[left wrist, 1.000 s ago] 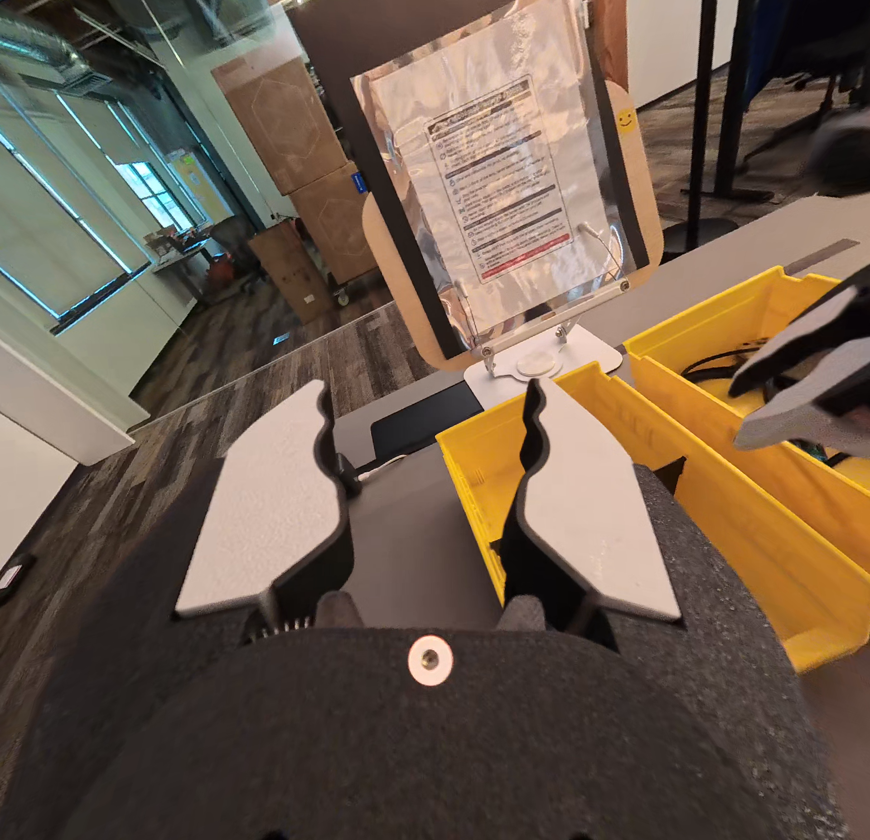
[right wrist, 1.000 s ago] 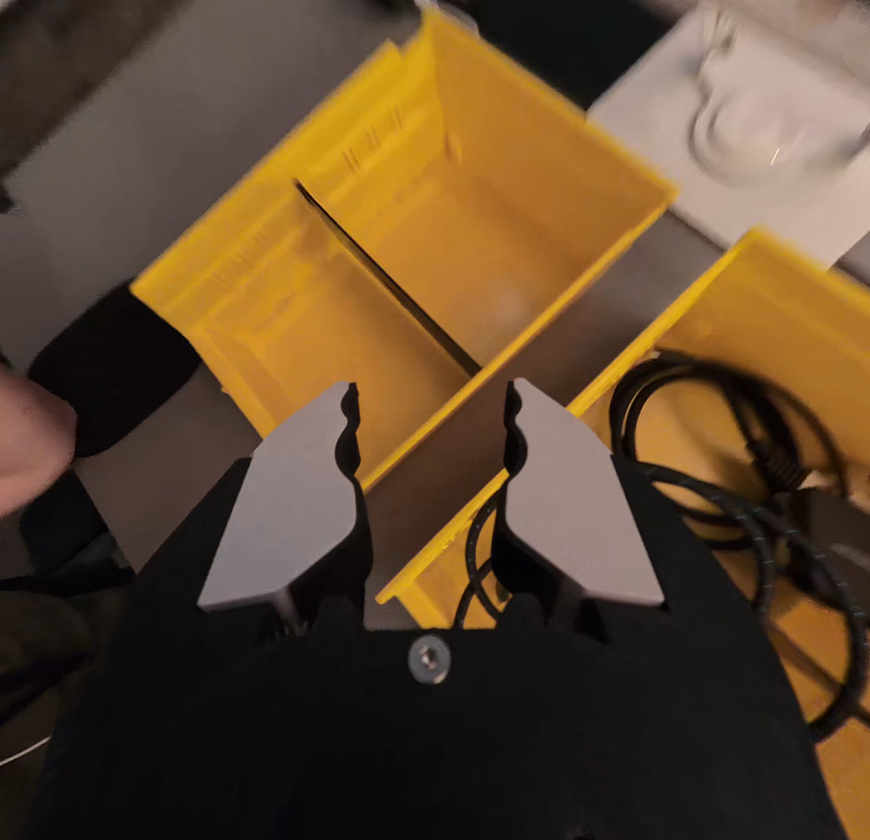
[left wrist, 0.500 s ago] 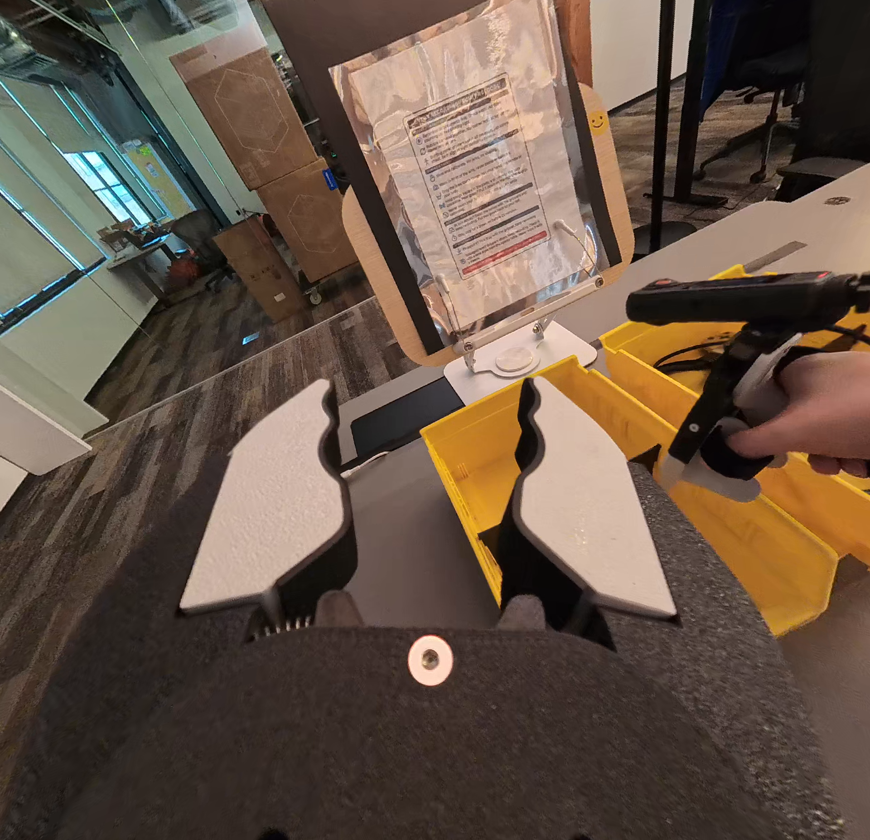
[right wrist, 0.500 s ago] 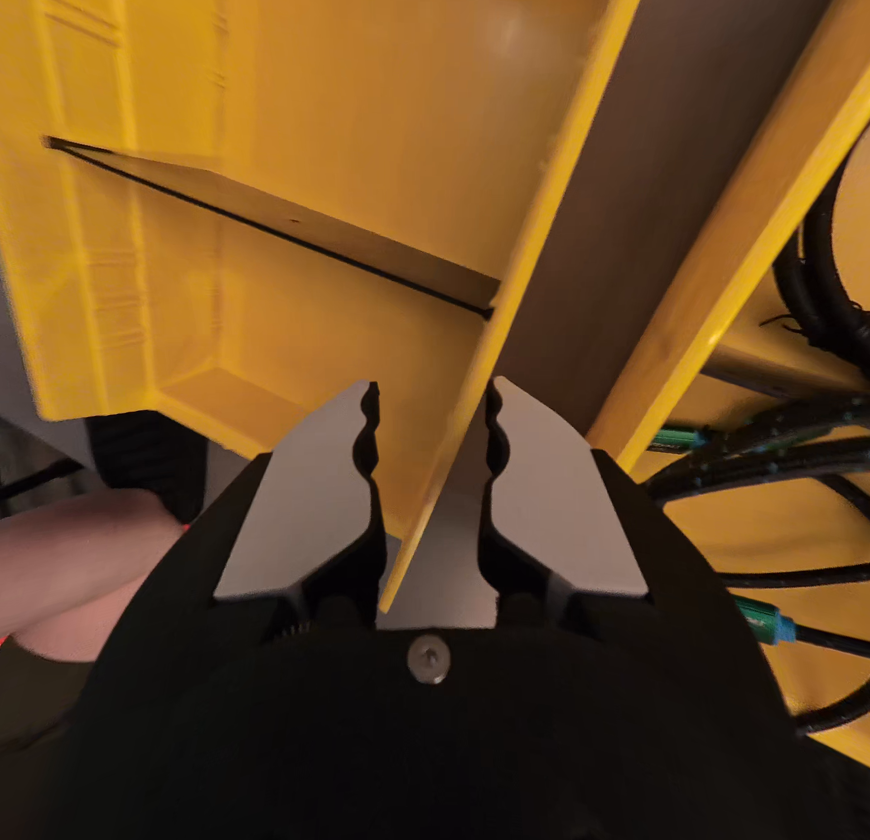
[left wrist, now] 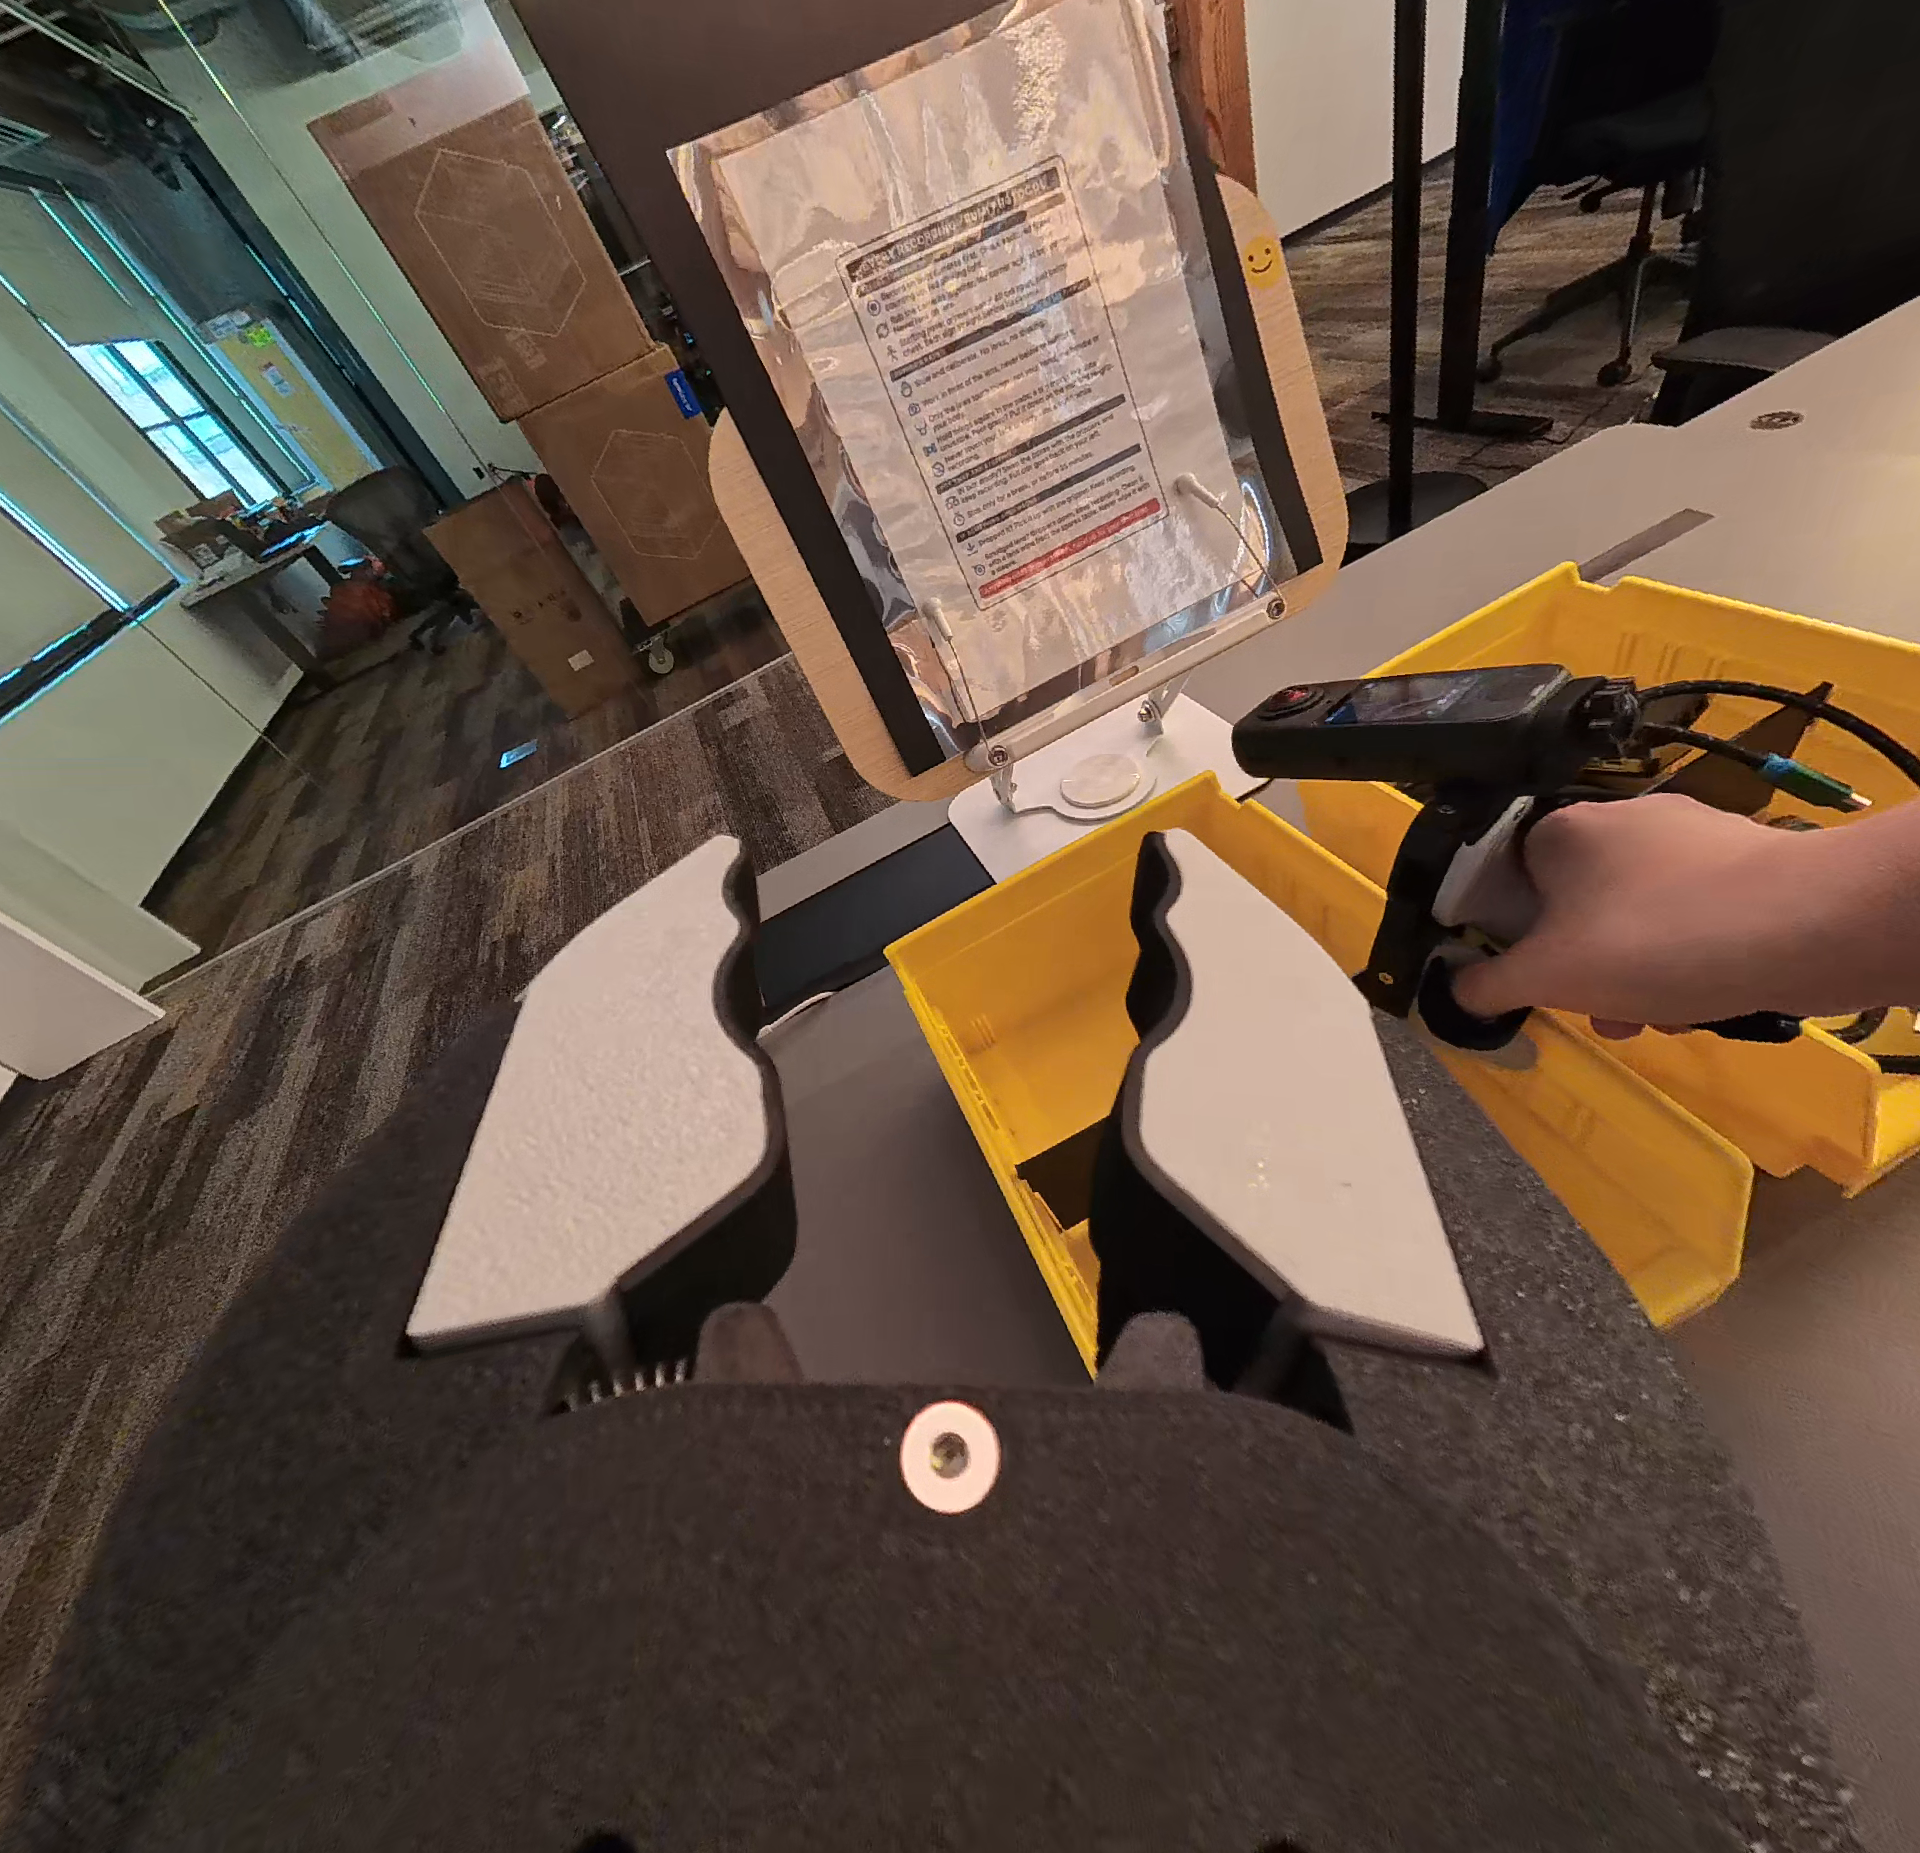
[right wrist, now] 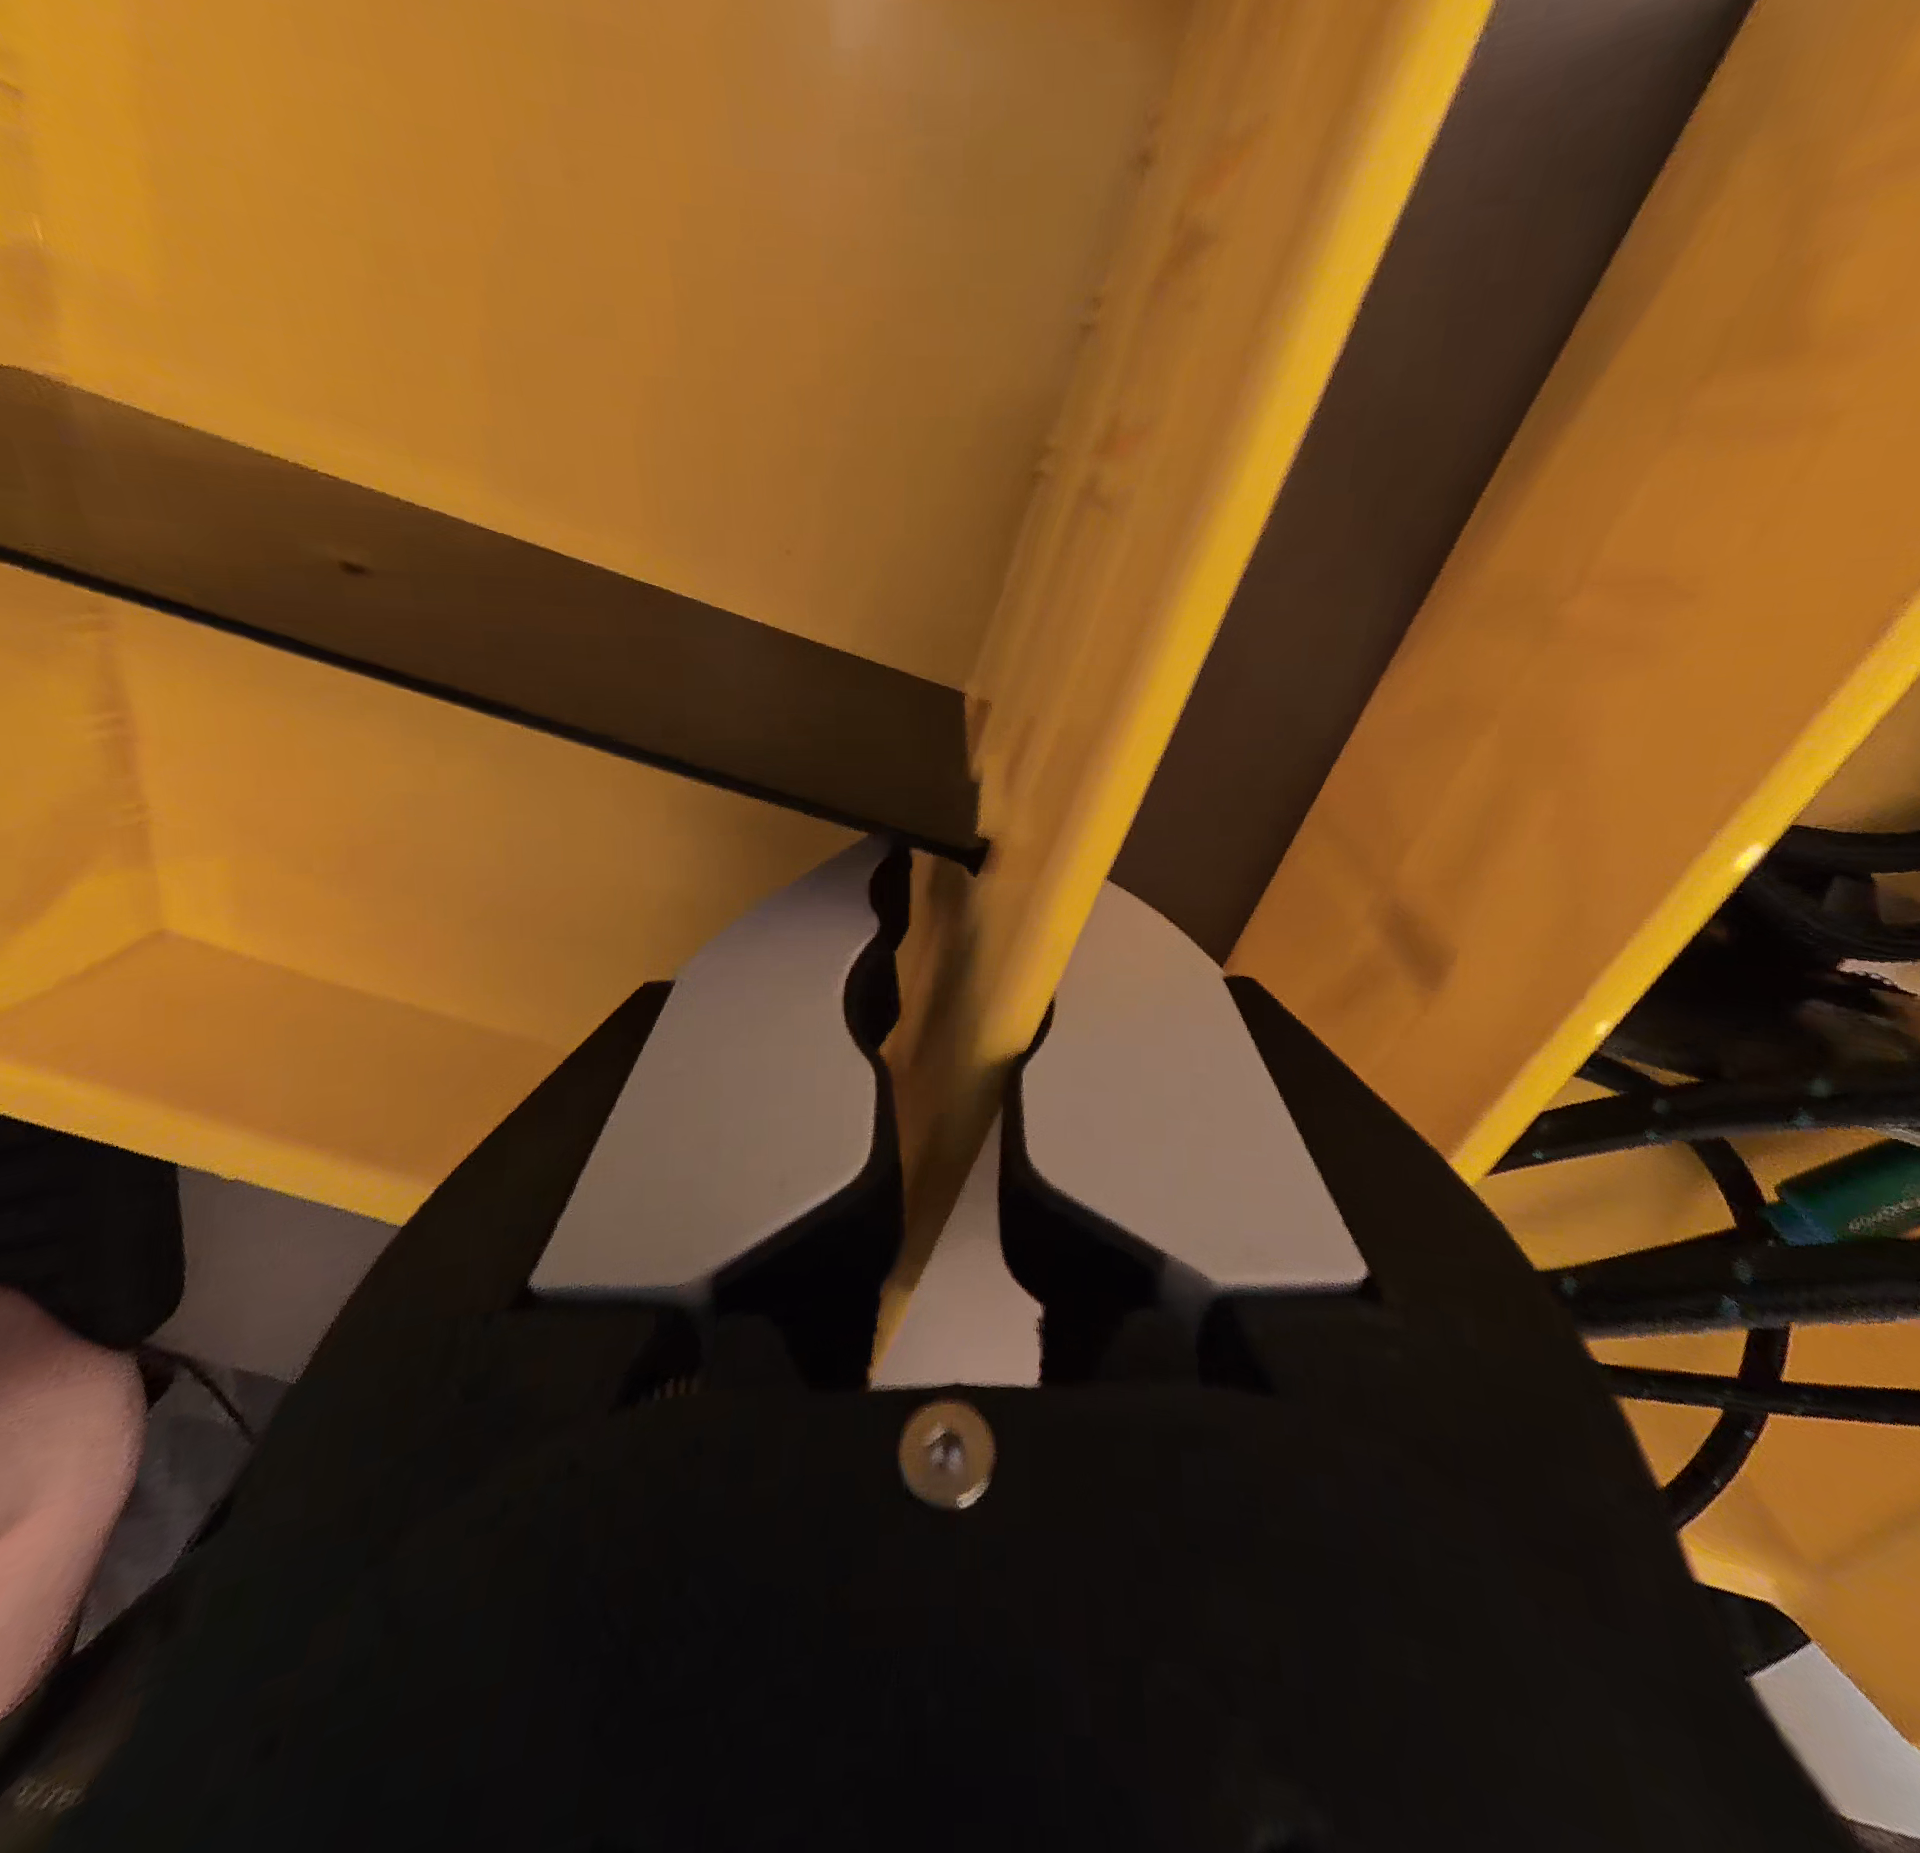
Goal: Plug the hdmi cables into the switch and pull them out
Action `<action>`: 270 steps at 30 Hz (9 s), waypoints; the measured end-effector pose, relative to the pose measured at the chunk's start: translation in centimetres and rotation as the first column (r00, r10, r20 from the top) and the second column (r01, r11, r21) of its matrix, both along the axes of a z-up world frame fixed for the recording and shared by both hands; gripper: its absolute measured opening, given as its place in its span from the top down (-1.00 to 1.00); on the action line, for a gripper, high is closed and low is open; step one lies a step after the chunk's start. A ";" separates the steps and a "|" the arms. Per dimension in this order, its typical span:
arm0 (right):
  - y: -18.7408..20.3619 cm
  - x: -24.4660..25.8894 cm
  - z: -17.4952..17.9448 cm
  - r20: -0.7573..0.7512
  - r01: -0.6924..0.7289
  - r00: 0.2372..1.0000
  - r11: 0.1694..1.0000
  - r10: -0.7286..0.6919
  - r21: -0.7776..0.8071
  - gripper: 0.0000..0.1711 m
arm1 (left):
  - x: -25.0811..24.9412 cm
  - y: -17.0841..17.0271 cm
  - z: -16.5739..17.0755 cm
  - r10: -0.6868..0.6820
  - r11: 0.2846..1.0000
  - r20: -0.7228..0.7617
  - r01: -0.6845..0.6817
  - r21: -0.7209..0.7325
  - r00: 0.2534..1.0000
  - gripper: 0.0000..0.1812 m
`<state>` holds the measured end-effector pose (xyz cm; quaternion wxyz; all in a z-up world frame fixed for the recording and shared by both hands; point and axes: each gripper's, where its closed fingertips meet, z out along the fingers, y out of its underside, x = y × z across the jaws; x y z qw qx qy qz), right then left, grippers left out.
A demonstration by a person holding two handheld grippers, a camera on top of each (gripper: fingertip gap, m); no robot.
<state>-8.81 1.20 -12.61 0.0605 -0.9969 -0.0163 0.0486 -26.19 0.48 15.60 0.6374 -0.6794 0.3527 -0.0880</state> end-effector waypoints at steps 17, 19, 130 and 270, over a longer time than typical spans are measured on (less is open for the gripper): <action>1.1 -0.9 5.6 -0.065 -0.191 0.981 0.968 0.183 -0.165 0.91 | 0.3 0.7 -1.0 0.040 0.999 -0.052 -0.040 -0.016 0.998 0.25; 0.3 -1.0 7.0 -0.079 -0.249 0.968 0.943 0.238 -0.219 0.92 | 0.3 0.7 -1.1 0.048 0.999 -0.062 -0.049 -0.011 0.997 0.25; -10.4 38.3 0.2 -0.296 0.359 0.885 0.931 -0.360 -0.060 0.84 | -12.0 16.1 -23.9 -0.187 0.450 -0.666 -0.539 -0.712 0.722 0.81; -4.0 31.4 24.3 0.458 -0.457 0.887 0.267 0.061 0.849 0.96 | 18.7 3.7 -16.6 -0.639 0.752 -0.520 0.320 -0.576 0.567 0.64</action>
